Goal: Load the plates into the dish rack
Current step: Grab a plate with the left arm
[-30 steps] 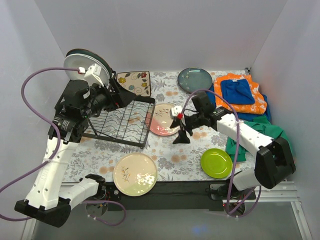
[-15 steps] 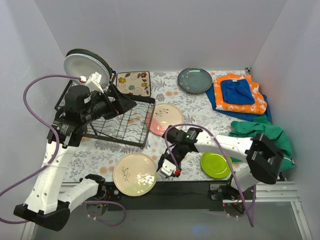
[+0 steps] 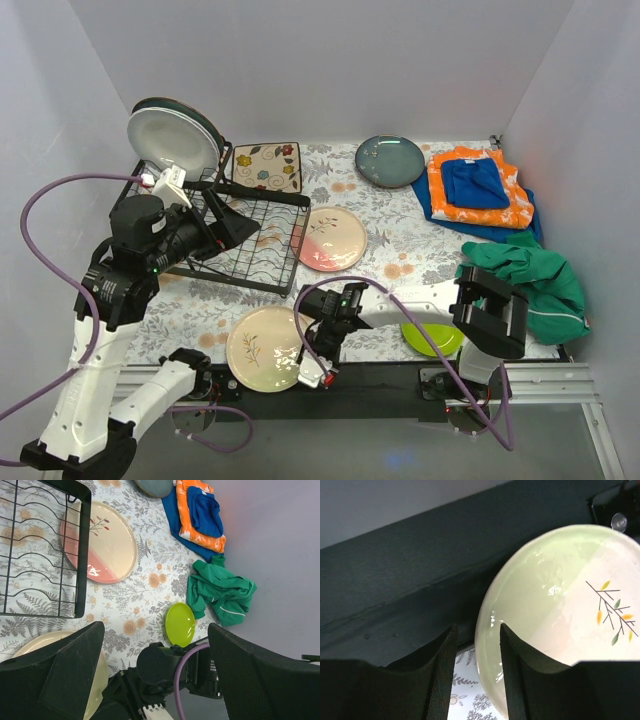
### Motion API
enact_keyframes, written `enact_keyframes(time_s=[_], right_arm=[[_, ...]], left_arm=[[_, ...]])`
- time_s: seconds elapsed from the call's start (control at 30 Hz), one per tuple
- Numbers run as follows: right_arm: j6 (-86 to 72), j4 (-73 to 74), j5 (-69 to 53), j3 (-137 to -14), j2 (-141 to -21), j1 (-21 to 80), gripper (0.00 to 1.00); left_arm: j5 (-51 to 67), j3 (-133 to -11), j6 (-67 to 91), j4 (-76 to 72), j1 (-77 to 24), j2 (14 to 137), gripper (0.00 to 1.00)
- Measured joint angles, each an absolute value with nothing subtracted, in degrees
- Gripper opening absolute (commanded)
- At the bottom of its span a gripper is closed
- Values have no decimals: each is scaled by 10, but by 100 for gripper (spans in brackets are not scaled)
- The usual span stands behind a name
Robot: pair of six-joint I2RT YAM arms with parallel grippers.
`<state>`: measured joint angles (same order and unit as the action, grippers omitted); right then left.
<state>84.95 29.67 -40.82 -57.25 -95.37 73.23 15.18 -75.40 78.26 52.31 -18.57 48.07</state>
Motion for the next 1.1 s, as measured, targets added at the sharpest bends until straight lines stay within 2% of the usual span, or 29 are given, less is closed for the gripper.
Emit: enact_keyframes(time_s=[0.23, 0.47, 0.83, 1.1], right_arm=[[797, 233, -362, -573, -1000, 744, 36], [782, 194, -345, -556, -991, 762, 1], [724, 152, -308, -495, -930, 766, 1], [642, 184, -298, -445, -850, 733, 1]], left_arm=[[140, -754, 773, 538, -186, 480, 84], [130, -754, 765, 542, -186, 477, 86], [126, -738, 766, 538, -186, 455, 88], [159, -625, 824, 491, -186, 424, 88]])
